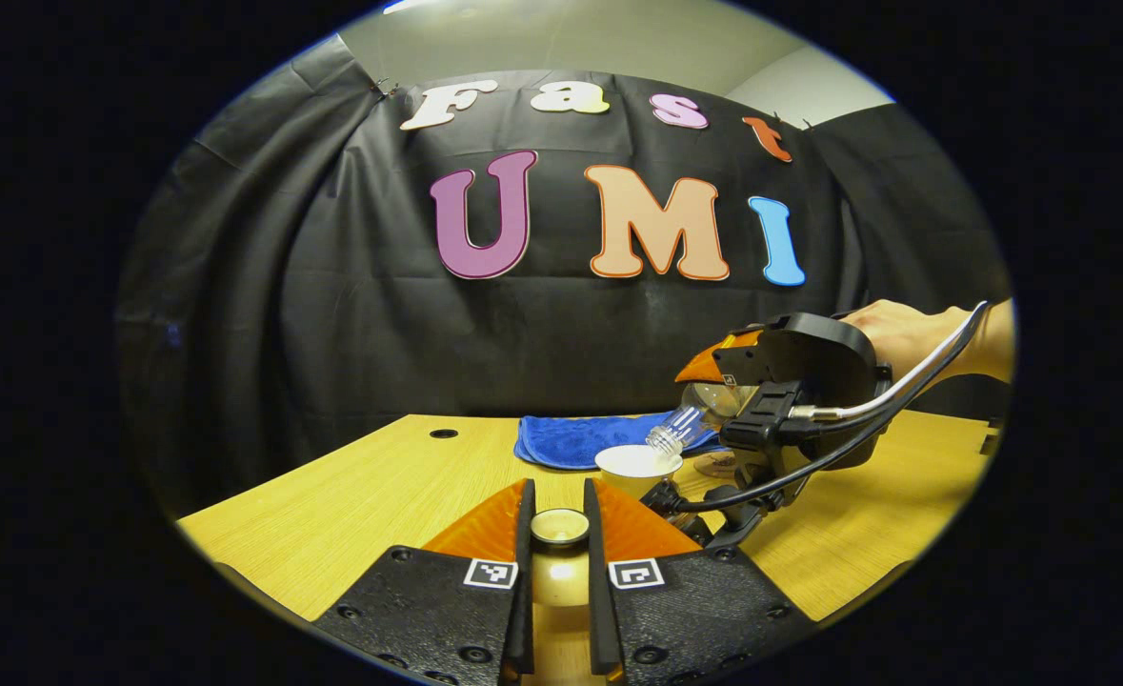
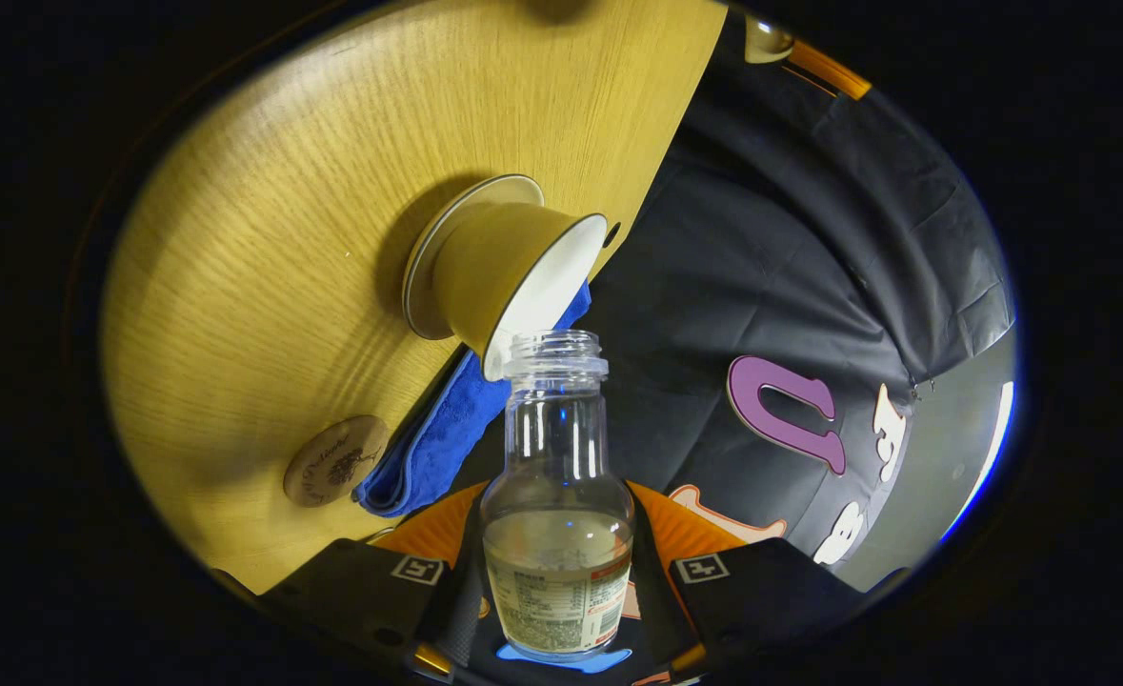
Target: Open the teacup lid with one hand, grasp the water bottle and pour water into the teacup with the other hand; after pouring, place the water bottle on the coaster and then close the teacup lid.
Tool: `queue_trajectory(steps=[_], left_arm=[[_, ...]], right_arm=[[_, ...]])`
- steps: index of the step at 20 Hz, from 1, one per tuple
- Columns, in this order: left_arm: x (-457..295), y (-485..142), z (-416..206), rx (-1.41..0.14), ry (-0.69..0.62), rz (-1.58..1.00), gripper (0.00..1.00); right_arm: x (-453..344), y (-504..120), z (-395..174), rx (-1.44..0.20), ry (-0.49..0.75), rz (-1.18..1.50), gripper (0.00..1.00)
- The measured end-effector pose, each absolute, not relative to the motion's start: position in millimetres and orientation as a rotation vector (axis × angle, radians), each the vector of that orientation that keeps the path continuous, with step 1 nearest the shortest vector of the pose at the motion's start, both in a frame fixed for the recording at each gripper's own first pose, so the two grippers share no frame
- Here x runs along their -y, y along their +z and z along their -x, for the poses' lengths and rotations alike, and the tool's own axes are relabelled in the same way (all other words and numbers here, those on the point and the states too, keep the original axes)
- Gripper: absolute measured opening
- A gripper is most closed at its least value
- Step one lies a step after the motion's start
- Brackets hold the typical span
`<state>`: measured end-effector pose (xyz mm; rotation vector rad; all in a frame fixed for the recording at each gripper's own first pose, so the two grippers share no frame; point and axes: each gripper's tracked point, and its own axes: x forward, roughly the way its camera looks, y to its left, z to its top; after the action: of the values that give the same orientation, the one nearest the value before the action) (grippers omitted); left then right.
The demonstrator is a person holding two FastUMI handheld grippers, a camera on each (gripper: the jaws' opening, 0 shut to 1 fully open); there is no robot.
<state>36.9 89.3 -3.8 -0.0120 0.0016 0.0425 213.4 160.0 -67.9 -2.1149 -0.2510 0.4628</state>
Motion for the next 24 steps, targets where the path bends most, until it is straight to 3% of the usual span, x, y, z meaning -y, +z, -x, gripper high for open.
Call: queue_trajectory(steps=[6,13,24], left_arm=[[-89.3,-2.8,-37.1,0.0,0.041,0.01,0.2],[-89.0,-2.3,-36.4,0.0,0.042,0.01,0.2],[-89.5,-3.0,-36.5,-0.002,0.043,0.011,0.2]], right_arm=[[-156.5,-65.4,-216.3,0.207,0.471,2.004,0.72],[-162.3,-84.5,-211.0,0.055,0.557,1.696,0.73],[-152.2,-75.7,-208.0,-0.195,0.558,0.808,0.71]])
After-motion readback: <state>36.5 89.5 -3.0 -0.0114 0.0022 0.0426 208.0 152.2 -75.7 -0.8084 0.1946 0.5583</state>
